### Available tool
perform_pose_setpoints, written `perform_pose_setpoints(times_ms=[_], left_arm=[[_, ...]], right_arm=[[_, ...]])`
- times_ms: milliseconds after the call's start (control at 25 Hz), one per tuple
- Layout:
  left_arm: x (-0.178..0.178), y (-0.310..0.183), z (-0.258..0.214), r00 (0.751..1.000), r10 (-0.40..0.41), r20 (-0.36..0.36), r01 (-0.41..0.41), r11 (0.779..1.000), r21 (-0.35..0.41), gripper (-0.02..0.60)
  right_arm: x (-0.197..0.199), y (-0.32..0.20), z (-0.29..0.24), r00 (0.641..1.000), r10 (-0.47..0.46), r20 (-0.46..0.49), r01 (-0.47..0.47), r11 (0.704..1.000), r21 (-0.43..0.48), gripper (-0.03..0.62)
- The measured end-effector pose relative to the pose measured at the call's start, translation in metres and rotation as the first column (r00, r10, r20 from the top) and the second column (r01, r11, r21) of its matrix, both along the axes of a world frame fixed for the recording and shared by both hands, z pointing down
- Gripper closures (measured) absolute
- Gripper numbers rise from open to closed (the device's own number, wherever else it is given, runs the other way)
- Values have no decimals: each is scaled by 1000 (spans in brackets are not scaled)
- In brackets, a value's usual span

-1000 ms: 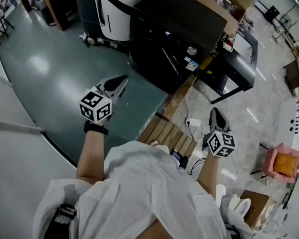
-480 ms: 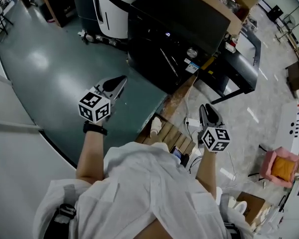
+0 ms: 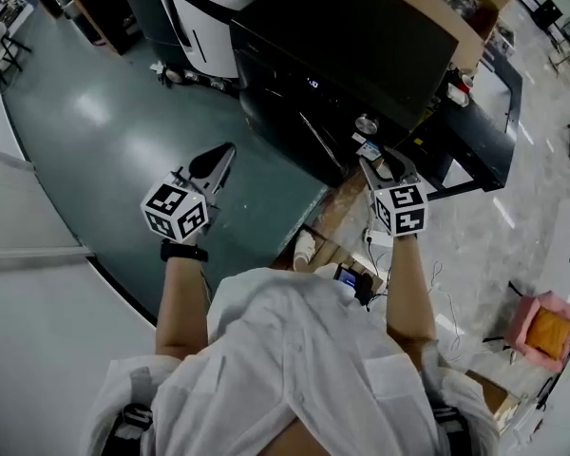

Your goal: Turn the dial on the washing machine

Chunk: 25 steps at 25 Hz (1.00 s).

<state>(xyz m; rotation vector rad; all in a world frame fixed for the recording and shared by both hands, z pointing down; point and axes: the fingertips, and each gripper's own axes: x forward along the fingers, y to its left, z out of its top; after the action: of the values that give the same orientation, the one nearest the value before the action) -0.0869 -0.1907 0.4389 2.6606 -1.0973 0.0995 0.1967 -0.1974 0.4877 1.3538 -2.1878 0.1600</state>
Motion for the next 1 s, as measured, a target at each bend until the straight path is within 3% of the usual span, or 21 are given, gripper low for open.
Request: perform_pose_setpoints(times_ms=[240,400,520,640,840,1000], left_arm=[[24,-30,9,1000,-13,16,13,999,-34,565],[37,-39,15,999,-3,33,5,998,-58,565],[41,-45,19,999,1,43,2,998,-69,565],[48,-51,23,999,9,48,-5,997,-75,565],[62,-57,22,997,47,64,-42,997,-70,565],[65,-60,20,995,55,82,-50,997,-64,565]], right_arm=[[-17,-76,31,956,-164,-242,153,986,-62,392],[-2,-90,58,924,-174,-341,147,984,-104,387],[12,-83,61,950,-106,-293,88,993,-74,384],[28,-68,77,977,-51,-206,23,991,-133,365],[14,-51,115,985,-115,-129,80,965,-249,379],[-22,-60,92,990,-134,-43,123,973,-193,376]])
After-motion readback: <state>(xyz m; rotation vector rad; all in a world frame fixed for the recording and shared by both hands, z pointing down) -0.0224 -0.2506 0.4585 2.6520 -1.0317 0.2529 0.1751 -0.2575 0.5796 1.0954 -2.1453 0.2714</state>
